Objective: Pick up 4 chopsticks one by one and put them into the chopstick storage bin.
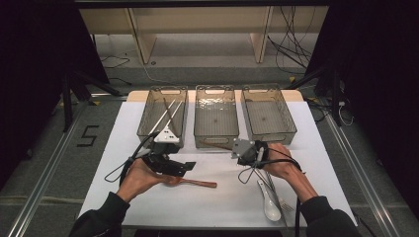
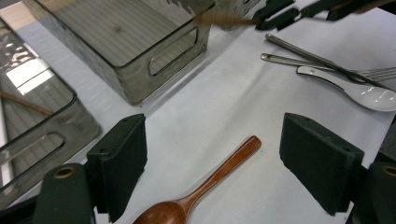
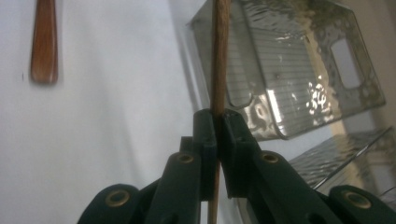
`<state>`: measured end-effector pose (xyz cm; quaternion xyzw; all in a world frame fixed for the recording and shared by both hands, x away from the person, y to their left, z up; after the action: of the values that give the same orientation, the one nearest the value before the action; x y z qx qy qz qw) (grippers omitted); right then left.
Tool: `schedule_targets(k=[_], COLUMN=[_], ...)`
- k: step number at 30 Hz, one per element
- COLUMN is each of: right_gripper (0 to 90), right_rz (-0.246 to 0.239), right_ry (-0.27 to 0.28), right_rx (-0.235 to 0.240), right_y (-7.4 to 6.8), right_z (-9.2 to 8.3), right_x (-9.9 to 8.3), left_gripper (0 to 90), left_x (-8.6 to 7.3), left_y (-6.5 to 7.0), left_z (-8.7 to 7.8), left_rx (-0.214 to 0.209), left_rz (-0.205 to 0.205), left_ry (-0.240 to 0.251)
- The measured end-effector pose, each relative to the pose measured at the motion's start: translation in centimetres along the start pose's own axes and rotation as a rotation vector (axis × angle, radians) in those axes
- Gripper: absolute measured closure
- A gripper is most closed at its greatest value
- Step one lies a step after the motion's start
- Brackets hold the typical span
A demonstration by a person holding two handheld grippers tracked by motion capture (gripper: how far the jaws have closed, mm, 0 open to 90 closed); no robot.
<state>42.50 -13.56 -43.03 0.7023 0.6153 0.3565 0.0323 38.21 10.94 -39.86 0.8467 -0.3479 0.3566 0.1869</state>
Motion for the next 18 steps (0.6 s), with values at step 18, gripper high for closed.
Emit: schedule_targets(k=[18], right_gripper=[85.9], right_rz=[0.589], right_ry=[0.124], right_rx=[0.177], right_y=[4.5], right_z=[-0.6], right_x=[2.6], left_gripper=[18.7], left_x=[-3.4], left_y=[-1.5], left_z=[-0.5], left_rx=[0.057], left_rz=[-0.070], left_ry=[0.022])
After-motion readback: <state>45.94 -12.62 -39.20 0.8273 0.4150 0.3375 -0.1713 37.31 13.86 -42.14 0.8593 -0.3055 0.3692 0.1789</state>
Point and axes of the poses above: each handheld gripper's, and its own axes: z roughly forward along the jaws, x roughly out of its top, y roughly to its right, the point moved 4 cm from there along z, roughly forward along the jaws, and after that the axes turned 1 degree about x, right-handed, at the moved point
